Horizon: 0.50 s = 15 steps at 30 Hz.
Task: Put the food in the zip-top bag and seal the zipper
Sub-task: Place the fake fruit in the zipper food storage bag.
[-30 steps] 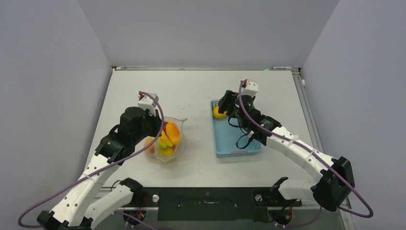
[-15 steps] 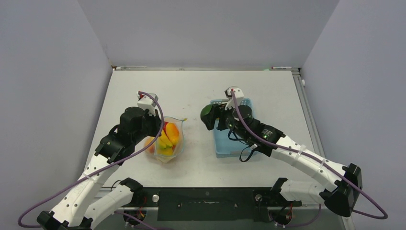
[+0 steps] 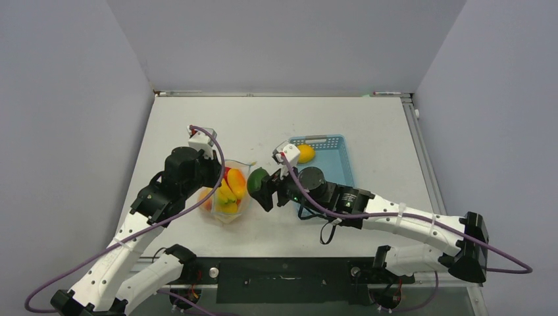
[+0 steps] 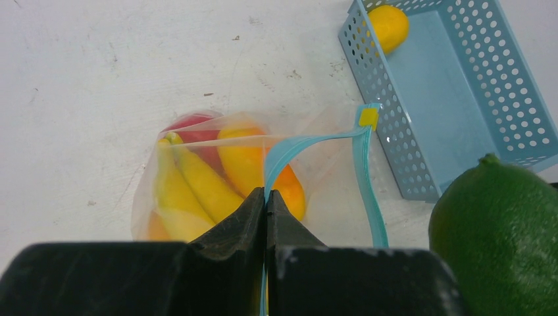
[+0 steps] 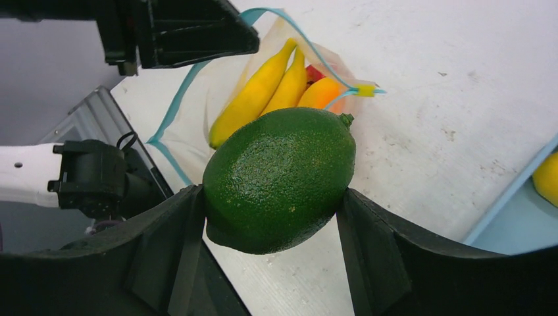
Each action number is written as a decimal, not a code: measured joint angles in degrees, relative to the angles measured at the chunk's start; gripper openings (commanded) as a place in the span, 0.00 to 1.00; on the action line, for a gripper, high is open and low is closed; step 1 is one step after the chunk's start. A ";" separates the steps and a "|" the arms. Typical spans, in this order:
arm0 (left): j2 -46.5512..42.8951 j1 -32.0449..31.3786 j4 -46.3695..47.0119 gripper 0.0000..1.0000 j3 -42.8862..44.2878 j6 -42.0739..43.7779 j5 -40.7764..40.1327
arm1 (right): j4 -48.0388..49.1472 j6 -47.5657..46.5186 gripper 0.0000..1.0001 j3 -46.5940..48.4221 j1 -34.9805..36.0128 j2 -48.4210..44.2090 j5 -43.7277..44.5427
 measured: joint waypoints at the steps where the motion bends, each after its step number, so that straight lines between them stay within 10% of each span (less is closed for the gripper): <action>1: 0.00 0.00 0.00 0.00 0.00 0.00 0.00 | 0.44 -0.44 0.05 0.20 0.76 0.61 0.00; 15: 0.02 0.00 0.00 0.00 0.00 0.02 0.02 | 2.64 -4.17 0.08 5.49 3.65 9.90 0.24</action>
